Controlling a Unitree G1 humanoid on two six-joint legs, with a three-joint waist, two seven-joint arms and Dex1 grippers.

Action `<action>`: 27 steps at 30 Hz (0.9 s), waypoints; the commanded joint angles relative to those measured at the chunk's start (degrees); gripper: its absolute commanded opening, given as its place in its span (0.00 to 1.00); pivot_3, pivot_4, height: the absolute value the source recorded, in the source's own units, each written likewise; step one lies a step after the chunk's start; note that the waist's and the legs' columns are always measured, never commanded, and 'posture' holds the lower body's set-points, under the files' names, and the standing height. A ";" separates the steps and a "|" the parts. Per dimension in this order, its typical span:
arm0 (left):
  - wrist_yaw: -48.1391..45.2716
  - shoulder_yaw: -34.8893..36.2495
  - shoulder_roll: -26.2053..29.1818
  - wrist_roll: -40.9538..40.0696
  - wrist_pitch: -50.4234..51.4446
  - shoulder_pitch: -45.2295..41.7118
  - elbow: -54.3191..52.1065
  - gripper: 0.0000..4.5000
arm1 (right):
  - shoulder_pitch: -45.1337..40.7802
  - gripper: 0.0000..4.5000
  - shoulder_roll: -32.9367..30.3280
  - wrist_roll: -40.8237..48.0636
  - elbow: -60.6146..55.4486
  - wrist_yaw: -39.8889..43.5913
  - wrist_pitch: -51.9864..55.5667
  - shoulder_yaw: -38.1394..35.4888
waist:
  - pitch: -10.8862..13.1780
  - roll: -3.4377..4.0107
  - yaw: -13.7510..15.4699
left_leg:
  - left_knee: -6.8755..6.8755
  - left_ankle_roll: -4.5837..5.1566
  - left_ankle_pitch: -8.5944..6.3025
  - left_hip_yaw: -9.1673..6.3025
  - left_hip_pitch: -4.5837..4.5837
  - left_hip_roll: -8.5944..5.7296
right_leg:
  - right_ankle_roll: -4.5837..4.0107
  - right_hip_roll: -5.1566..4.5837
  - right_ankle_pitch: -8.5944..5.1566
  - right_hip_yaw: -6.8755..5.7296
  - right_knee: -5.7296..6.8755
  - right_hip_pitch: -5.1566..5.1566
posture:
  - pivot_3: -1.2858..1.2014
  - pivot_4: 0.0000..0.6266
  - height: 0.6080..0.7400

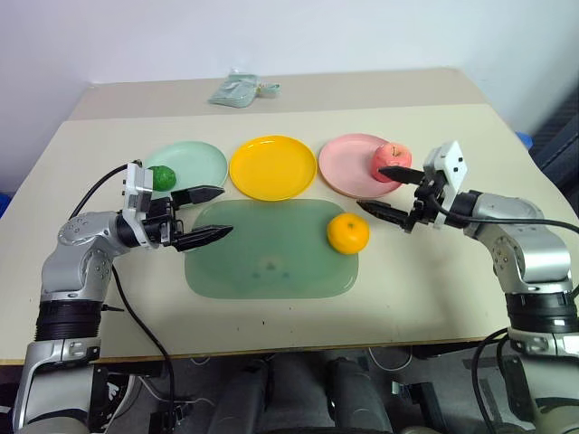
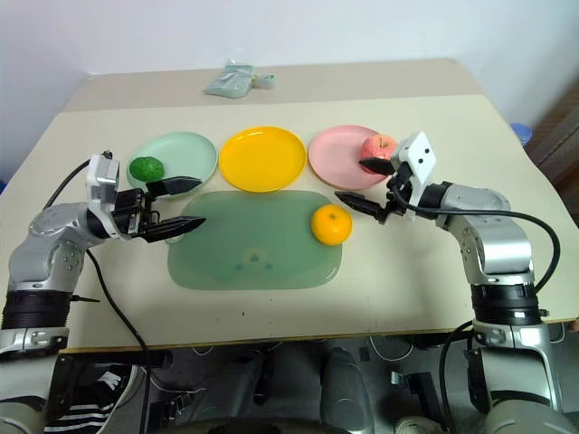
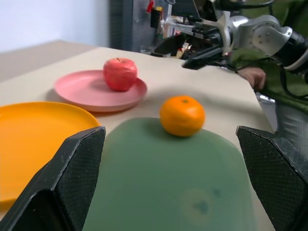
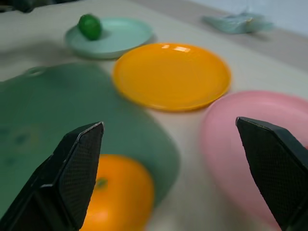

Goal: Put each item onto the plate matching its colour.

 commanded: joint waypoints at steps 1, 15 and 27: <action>-0.76 -0.18 0.67 0.50 -0.49 -0.24 0.17 1.00 | 0.79 1.00 -0.26 3.34 -4.46 -1.25 2.75 -2.28 | 0.00 0.00 0.14 | 0.00 0.00 0.02 0.00 0.00 0.00 | -0.01 0.00 0.01 0.00 -0.01 0.00 | 0.52 0.24 1.00; -0.74 -0.64 0.24 0.23 0.94 -0.63 -0.52 1.00 | 2.98 1.00 0.75 5.93 -9.56 -4.67 8.74 2.81 | -0.01 -0.02 0.31 | -0.01 0.01 0.02 0.01 -0.02 0.04 | -0.01 0.01 0.01 -0.01 -0.04 -0.01 | 0.52 0.24 1.00; 0.14 -0.33 0.21 -0.01 1.59 -0.12 -2.03 1.00 | 4.93 1.00 -0.38 -0.56 -5.65 -3.68 3.84 7.96 | -0.01 -0.02 0.41 | -0.01 0.01 0.03 0.00 -0.02 0.05 | -0.01 0.04 0.02 -0.01 -0.04 -0.01 | 0.52 0.24 1.00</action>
